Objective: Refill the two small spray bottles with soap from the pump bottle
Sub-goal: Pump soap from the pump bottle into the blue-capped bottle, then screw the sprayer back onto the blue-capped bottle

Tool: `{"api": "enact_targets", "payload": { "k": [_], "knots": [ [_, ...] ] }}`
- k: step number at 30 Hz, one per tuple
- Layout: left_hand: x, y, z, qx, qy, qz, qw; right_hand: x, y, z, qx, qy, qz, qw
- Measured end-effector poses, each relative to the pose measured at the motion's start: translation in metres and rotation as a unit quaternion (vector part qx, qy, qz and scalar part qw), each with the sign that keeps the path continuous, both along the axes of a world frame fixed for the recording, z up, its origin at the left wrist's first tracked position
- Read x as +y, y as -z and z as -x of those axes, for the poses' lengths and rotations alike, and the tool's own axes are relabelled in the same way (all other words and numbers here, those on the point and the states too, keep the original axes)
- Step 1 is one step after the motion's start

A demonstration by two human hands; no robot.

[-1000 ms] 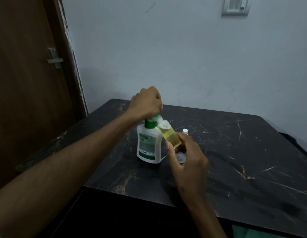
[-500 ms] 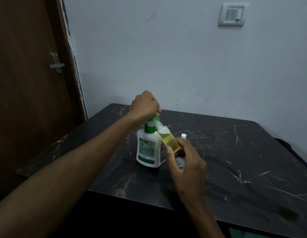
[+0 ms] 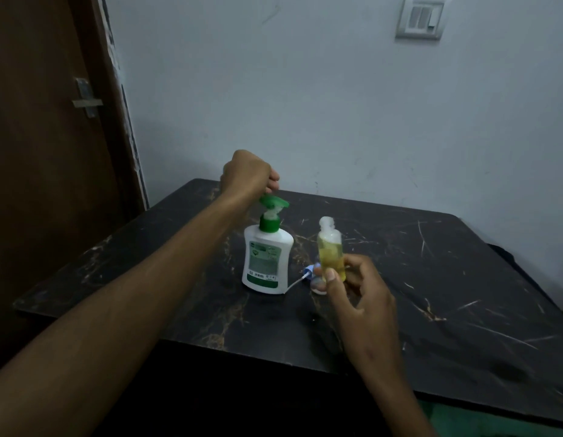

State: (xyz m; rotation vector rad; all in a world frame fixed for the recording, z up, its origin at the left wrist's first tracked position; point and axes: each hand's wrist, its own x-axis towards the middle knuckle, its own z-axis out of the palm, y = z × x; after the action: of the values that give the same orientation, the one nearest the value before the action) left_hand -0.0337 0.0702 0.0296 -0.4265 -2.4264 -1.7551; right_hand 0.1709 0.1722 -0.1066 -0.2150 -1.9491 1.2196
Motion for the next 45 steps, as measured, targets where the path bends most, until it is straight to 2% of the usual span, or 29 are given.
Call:
{"api": "enact_targets", "payload": {
  "k": [4,8,14,17,20,23,30,38,45],
  "knots": [
    [-0.024,0.006,-0.021,0.168,-0.075,0.043,0.982,0.019,0.000,-0.015,-0.031,-0.008,0.001,0.999],
    [-0.048,0.026,-0.066,0.313,-0.105,0.010,0.944,0.043,0.001,-0.030,-0.075,0.021,-0.031,0.997],
    [-0.054,0.081,-0.140,0.379,-0.075,0.037,0.921,0.068,0.013,-0.046,-0.154,0.061,-0.068,0.984],
    [-0.045,0.104,-0.154,0.341,-0.001,0.075,0.937,0.071,0.019,-0.044,-0.179,0.070,-0.099,0.976],
    [-0.030,0.115,-0.148,0.253,0.061,0.188,0.947,0.068,0.019,-0.037,-0.195,0.059,-0.119,0.972],
    [-0.013,0.117,-0.135,0.190,0.075,0.306,0.930,0.068,0.018,-0.028,-0.204,0.058,-0.131,0.968],
    [0.011,0.119,-0.125,0.174,0.057,0.422,0.888,0.073,0.023,-0.025,-0.222,0.069,-0.142,0.962],
    [0.016,0.113,-0.133,0.187,0.025,0.459,0.868,0.072,0.021,-0.032,-0.219,0.071,-0.123,0.965],
    [0.001,0.111,-0.162,0.138,-0.018,0.448,0.883,0.075,0.007,-0.057,-0.185,0.107,-0.124,0.969]
  ]
}}
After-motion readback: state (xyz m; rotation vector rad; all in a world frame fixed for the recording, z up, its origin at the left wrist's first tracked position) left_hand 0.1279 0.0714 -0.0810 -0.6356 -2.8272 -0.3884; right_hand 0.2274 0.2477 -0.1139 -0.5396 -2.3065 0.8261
